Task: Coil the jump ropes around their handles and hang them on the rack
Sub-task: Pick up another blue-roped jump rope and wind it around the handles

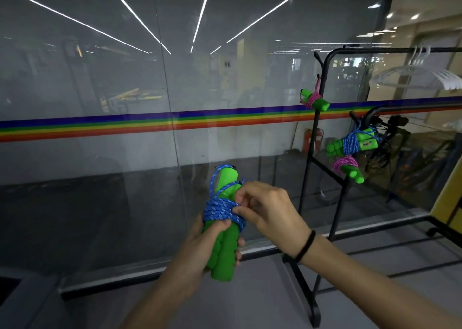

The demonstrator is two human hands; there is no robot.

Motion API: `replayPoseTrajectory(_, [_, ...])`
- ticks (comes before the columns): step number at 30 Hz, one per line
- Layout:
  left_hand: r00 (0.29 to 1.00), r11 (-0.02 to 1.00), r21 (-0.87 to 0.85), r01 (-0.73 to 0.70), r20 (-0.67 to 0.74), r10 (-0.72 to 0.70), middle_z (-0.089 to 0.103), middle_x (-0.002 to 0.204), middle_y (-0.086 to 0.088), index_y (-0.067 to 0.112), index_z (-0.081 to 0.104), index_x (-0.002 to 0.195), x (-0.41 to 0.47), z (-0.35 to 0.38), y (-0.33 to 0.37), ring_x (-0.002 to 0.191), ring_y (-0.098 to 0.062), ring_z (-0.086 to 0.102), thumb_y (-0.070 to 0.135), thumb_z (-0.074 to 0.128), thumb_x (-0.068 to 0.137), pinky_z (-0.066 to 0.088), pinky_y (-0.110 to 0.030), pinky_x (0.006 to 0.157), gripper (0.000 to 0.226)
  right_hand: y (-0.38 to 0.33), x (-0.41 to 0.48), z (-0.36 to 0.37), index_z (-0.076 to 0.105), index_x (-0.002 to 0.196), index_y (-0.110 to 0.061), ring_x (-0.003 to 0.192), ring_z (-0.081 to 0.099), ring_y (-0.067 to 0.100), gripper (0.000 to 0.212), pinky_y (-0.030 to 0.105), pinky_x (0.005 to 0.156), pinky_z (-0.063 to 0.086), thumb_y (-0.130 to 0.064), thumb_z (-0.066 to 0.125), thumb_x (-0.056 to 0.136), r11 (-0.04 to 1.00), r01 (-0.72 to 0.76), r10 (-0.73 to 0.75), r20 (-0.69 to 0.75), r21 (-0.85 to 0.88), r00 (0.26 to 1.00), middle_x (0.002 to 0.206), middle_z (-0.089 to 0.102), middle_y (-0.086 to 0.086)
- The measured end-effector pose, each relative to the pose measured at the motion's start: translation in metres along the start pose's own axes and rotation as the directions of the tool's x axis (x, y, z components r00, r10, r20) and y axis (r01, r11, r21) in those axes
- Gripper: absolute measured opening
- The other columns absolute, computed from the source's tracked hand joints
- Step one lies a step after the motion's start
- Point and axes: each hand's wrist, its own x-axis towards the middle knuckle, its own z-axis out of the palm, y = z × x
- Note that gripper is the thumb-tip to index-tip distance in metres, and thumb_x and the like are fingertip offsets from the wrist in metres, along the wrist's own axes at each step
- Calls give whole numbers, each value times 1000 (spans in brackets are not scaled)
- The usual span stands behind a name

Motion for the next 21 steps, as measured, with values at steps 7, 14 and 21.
replayPoseTrajectory(7, [998,998,45,-50,-28,51,65,69,-20,15,48,111,14,3,-3,49,-28,56,13,52,89,50,-33,53,22,17,10,-8,67,89,-8,56,66,9,8,17,63,54,-10,67,80,943,-186,172,72,278,982,67,66,0])
replayPoseTrajectory(14, [997,997,-6,-82,-6,82,64,69,-18,8,47,115,26,9,0,48,-26,55,14,60,84,50,-31,47,34,36,26,-8,52,88,-6,73,57,21,8,23,65,40,-10,46,91,996,-28,36,96,-86,995,81,58,6])
replayPoseTrajectory(21, [993,993,-40,-110,43,111,62,69,-16,5,48,111,41,4,12,49,-24,54,25,66,70,49,-30,49,48,39,46,2,46,71,-16,54,43,6,29,13,44,34,-6,37,97,517,-392,484,118,761,867,62,47,-1])
